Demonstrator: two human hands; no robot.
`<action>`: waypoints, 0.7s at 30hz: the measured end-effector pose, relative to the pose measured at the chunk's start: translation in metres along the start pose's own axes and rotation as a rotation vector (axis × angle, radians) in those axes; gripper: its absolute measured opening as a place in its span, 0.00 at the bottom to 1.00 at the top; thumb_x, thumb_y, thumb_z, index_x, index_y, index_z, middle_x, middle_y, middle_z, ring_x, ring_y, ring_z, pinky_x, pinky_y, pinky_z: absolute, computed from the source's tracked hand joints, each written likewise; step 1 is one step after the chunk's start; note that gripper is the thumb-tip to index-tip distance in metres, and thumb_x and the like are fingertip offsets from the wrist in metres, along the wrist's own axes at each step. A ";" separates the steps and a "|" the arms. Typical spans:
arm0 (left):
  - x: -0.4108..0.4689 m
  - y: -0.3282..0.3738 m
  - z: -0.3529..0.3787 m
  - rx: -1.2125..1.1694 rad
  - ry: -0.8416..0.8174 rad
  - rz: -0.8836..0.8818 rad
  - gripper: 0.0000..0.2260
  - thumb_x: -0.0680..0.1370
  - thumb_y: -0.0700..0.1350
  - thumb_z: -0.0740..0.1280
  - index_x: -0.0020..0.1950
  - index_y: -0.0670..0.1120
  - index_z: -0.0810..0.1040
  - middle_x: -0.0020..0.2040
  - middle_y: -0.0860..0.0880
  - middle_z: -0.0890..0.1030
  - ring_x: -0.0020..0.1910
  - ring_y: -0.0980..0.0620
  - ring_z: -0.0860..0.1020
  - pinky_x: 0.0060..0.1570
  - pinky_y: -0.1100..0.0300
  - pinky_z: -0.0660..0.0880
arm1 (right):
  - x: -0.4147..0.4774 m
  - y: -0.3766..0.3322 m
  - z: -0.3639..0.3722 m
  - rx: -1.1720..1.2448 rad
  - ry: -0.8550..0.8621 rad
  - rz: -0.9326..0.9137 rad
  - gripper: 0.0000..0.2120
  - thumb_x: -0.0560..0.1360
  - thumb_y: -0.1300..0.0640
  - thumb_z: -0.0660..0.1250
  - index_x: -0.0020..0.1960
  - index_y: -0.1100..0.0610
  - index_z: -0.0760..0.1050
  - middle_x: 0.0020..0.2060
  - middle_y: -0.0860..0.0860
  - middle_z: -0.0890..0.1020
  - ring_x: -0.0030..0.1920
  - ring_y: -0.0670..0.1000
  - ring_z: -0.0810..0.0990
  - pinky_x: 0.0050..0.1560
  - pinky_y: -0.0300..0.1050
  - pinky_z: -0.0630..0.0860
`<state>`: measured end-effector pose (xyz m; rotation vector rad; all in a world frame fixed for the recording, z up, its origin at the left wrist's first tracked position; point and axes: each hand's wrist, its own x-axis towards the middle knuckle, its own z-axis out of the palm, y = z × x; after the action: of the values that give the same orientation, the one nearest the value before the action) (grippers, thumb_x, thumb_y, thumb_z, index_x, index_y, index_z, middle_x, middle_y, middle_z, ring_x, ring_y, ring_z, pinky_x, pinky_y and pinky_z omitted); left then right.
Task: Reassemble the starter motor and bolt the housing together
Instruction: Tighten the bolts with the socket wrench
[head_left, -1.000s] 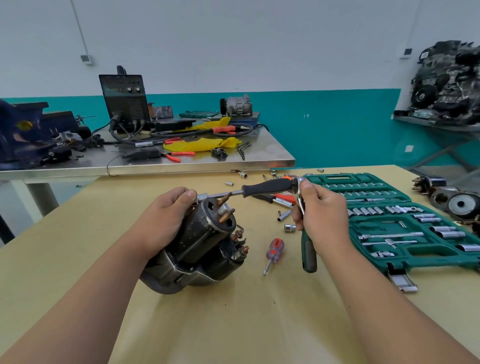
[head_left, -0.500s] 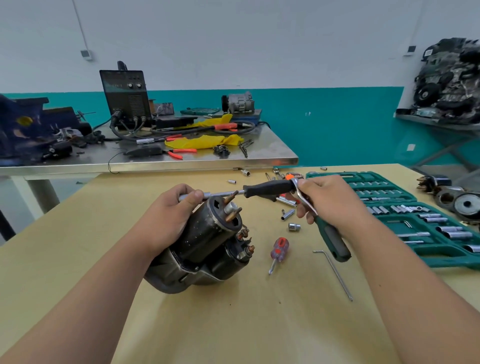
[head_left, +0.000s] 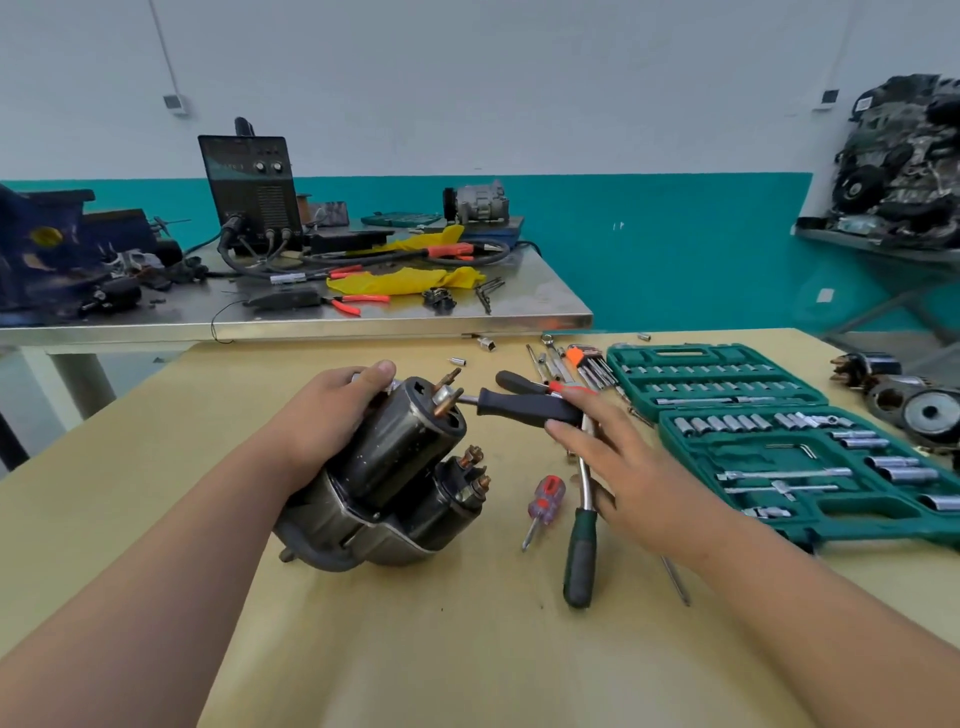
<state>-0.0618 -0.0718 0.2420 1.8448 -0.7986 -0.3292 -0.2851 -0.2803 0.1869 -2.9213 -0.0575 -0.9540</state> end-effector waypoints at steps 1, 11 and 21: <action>0.000 0.000 0.000 0.004 0.002 -0.001 0.19 0.79 0.60 0.62 0.47 0.46 0.82 0.43 0.44 0.85 0.39 0.49 0.83 0.49 0.51 0.76 | 0.002 0.001 0.000 -0.040 0.032 -0.032 0.32 0.68 0.65 0.75 0.68 0.54 0.68 0.71 0.59 0.65 0.57 0.59 0.78 0.51 0.51 0.81; -0.029 0.004 0.005 -0.011 0.071 0.268 0.18 0.67 0.70 0.59 0.53 0.65 0.71 0.39 0.63 0.79 0.35 0.62 0.80 0.34 0.66 0.73 | 0.032 -0.034 0.001 0.891 -0.145 0.775 0.16 0.82 0.44 0.49 0.57 0.45 0.75 0.52 0.45 0.79 0.38 0.47 0.83 0.35 0.36 0.76; -0.096 -0.018 0.013 0.606 -0.078 0.868 0.38 0.59 0.76 0.66 0.64 0.59 0.75 0.52 0.59 0.81 0.45 0.56 0.79 0.46 0.59 0.75 | 0.003 -0.034 -0.031 1.614 0.092 0.994 0.12 0.80 0.56 0.58 0.55 0.61 0.77 0.38 0.61 0.81 0.20 0.44 0.65 0.18 0.34 0.60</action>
<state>-0.1330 -0.0136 0.2069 1.8101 -1.7915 0.4470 -0.3023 -0.2492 0.2154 -1.1239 0.3853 -0.4079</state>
